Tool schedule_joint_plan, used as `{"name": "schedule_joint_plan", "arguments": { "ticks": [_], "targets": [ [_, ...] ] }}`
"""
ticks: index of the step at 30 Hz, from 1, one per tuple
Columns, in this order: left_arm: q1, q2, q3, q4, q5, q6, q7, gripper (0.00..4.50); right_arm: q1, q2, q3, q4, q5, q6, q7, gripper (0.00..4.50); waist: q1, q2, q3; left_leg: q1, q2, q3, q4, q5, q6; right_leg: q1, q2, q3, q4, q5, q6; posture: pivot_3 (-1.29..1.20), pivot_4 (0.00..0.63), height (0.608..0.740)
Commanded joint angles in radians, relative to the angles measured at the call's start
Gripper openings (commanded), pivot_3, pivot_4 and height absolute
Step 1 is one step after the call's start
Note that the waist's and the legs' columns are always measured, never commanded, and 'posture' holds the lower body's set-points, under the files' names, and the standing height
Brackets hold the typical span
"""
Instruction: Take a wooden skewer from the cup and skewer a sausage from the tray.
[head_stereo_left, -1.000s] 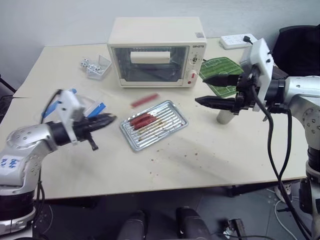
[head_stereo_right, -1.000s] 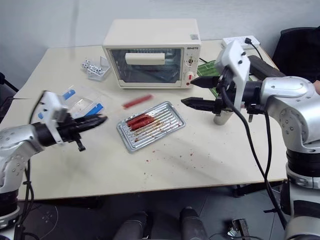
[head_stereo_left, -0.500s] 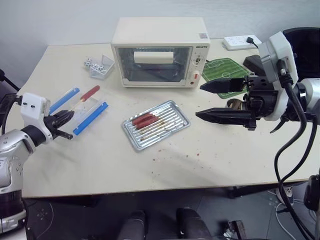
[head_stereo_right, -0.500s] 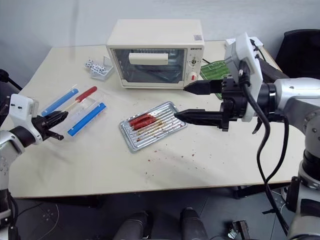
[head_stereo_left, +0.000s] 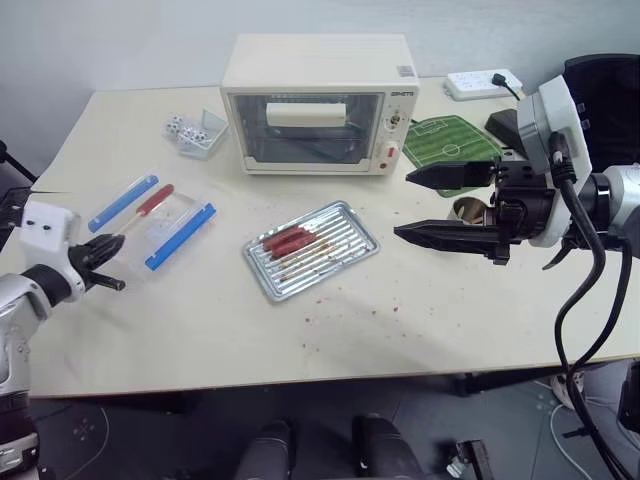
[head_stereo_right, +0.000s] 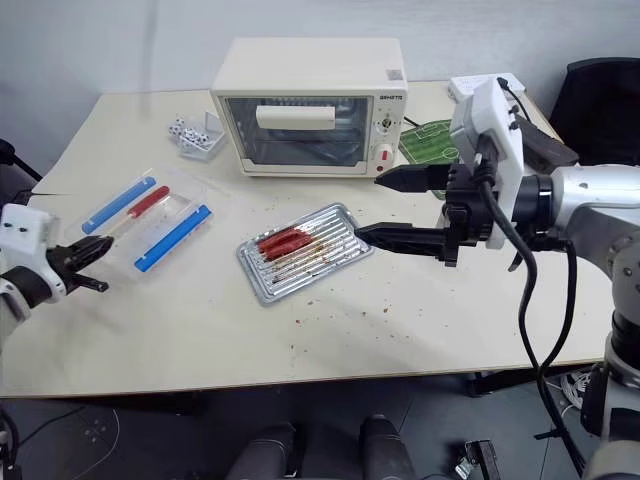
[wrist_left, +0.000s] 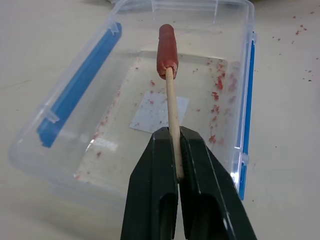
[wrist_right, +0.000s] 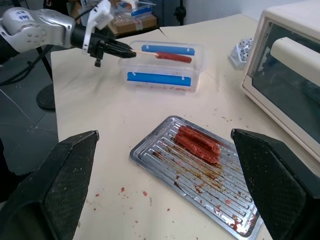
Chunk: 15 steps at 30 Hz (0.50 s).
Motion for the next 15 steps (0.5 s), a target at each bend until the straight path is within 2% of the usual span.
{"name": "schedule_joint_plan", "arguments": {
  "ticks": [1, 5, 10, 15],
  "targets": [
    [0.006, 0.013, 0.015, -0.013, 0.008, -0.027, -0.006, 0.0, -0.006, -0.013, -0.011, -0.012, 0.002, -0.032, -0.003, 4.43, 0.003, 0.0, 0.0, 0.0, 0.0, 0.0, 0.0, 0.0, 0.0, 0.0, 0.0, 0.0, 0.0, 0.0, 0.0, 0.0, 0.15, 0.74],
    [-0.054, 0.017, -0.04, 0.055, 0.028, -0.068, -0.021, 0.0, -0.019, -0.007, 0.005, -0.002, -0.001, -0.043, 0.002, 4.43, 0.006, 0.0, 0.0, 0.0, 0.0, 0.0, 0.0, 0.0, 0.0, 0.0, 0.0, 0.0, 0.0, 0.0, 0.0, 0.0, 0.15, 0.74],
    [-0.068, 0.025, -0.07, 0.076, 0.03, -0.109, -0.076, 1.33, -0.04, -0.01, 0.02, 0.014, 0.001, -0.049, 0.01, 4.5, 0.005, -0.001, 0.0, 0.0, 0.0, 0.0, 0.0, -0.001, 0.0, 0.0, 0.0, -0.002, -0.001, 0.0, 0.0, 0.0, 0.15, 0.74],
    [-0.022, 0.038, -0.003, 0.018, 0.005, -0.087, -0.082, 2.76, -0.031, -0.013, 0.015, 0.022, 0.016, -0.036, 0.005, 4.5, -0.006, -0.001, 0.0, 0.0, 0.001, 0.001, -0.001, -0.001, 0.0, 0.0, 0.001, -0.001, -0.003, 0.0, 0.0, 0.0, 0.15, 0.74]
  ]
}}
